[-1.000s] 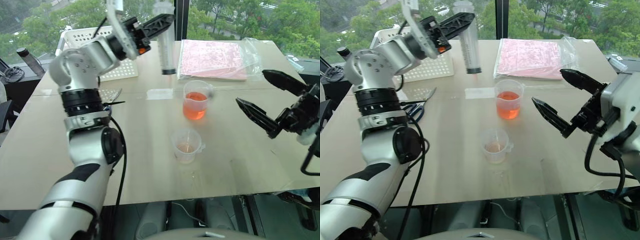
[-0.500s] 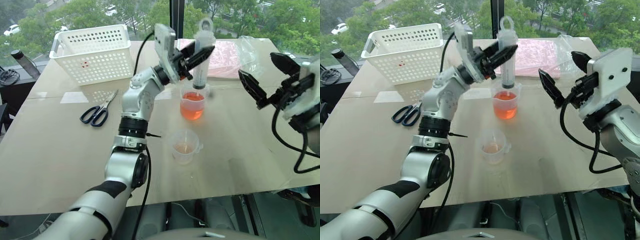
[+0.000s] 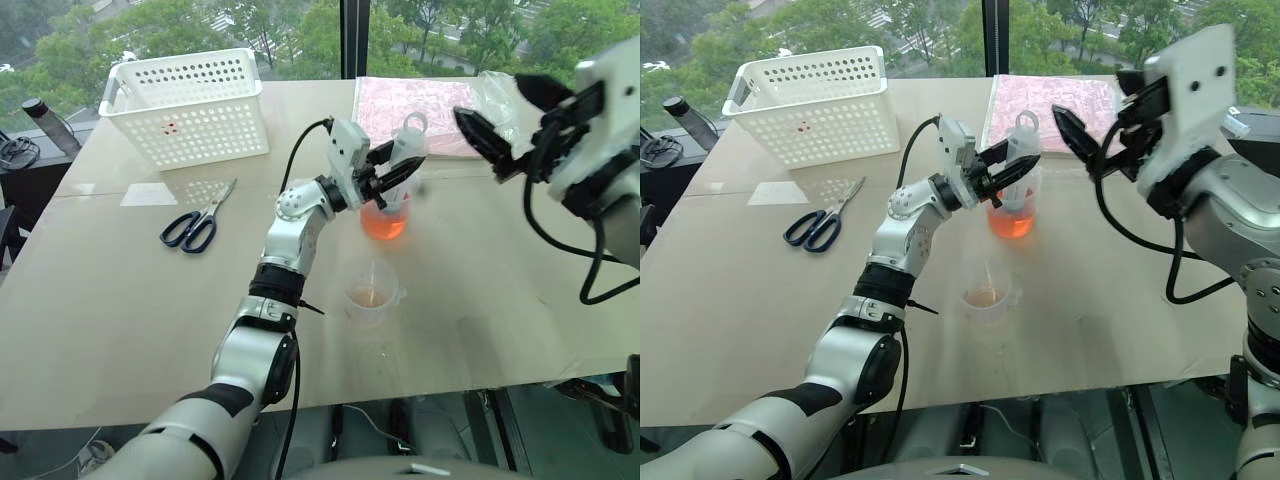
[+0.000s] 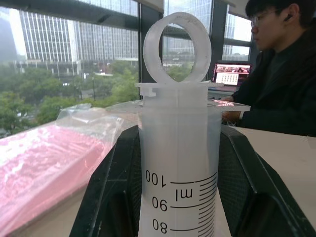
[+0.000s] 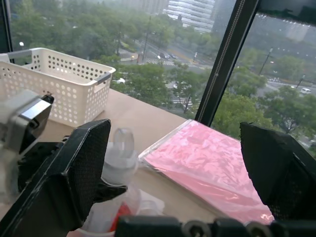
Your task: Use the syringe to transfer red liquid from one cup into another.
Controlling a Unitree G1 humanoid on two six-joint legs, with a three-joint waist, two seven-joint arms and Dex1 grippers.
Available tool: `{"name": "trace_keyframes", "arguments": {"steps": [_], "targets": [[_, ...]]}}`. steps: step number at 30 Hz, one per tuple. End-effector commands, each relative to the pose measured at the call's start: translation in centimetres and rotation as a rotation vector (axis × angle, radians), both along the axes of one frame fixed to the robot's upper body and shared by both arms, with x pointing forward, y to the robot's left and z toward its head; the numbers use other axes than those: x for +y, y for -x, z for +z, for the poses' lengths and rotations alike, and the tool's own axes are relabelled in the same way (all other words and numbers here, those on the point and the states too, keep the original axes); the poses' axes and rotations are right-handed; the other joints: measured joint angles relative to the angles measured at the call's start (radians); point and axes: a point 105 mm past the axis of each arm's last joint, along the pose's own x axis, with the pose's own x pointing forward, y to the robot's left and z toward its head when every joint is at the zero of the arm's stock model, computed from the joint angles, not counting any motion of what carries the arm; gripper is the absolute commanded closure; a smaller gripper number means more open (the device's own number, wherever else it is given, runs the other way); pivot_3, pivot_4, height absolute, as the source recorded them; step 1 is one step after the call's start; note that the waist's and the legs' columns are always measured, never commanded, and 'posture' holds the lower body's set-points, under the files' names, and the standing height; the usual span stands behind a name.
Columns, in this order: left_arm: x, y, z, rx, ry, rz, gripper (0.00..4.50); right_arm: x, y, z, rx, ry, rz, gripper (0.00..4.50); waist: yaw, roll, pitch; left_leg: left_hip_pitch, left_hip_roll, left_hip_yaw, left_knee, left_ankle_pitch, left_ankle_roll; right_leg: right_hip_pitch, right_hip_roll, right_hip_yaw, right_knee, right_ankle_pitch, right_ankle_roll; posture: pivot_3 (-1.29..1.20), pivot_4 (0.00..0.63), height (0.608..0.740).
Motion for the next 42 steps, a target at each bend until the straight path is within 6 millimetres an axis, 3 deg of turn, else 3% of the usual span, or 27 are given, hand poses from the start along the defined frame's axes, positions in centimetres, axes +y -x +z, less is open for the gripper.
{"name": "trace_keyframes", "arguments": {"steps": [1,6,9,21,28,29,42], "targets": [[-0.1,0.2,0.8,-0.027,0.019,0.004,3.05,1.0,-0.5,0.2,0.024,0.014,-0.007,0.00,0.000,0.000,0.000,0.000,0.000,0.000,0.000,0.000,0.000,0.000,0.000,0.000,0.000,0.000,0.000,0.00,0.150,0.740],[0.0,0.2,0.7,-0.035,0.016,0.021,3.05,2.3,-1.6,-0.2,0.067,0.003,0.004,0.00,0.001,0.000,0.000,0.000,0.000,0.000,0.000,0.000,0.000,0.000,0.000,0.000,0.000,0.000,0.000,0.00,0.150,0.740],[0.1,0.2,0.6,-0.036,0.015,0.028,3.05,2.8,-2.1,-0.6,0.083,0.009,0.002,1.21,0.002,0.000,0.000,0.000,0.000,0.000,0.000,0.000,0.000,0.000,0.000,0.000,0.000,0.000,0.000,0.00,0.150,0.740],[-0.4,1.2,0.1,-0.072,-0.006,0.008,3.05,2.7,-4.3,-1.5,0.112,0.025,-0.066,1.21,0.000,0.000,0.000,0.000,0.000,0.000,0.000,0.000,0.000,0.000,0.001,0.000,0.000,0.000,0.000,0.00,0.150,0.740],[-0.6,1.5,0.0,-0.066,0.001,0.010,3.05,3.2,-4.3,-1.8,0.124,0.036,-0.043,4.26,0.000,0.001,0.000,0.000,0.000,0.000,0.000,0.000,0.000,-0.001,0.001,-0.001,0.000,0.000,0.000,0.00,0.150,0.740],[-0.6,1.5,0.0,-0.065,0.001,0.009,3.05,3.3,-4.3,-1.8,0.125,0.034,-0.038,4.48,0.001,0.001,0.000,0.000,0.000,0.000,0.000,0.000,0.000,-0.001,0.001,0.000,0.000,0.000,0.000,0.00,0.150,0.740],[0.2,1.1,-1.1,0.034,0.001,0.001,3.05,3.9,-4.9,1.1,0.045,0.003,-0.012,4.48,-0.008,0.001,0.000,0.000,0.000,0.000,-0.001,0.000,0.000,-0.001,0.002,-0.002,0.000,0.000,0.000,0.00,0.150,0.740]]}}
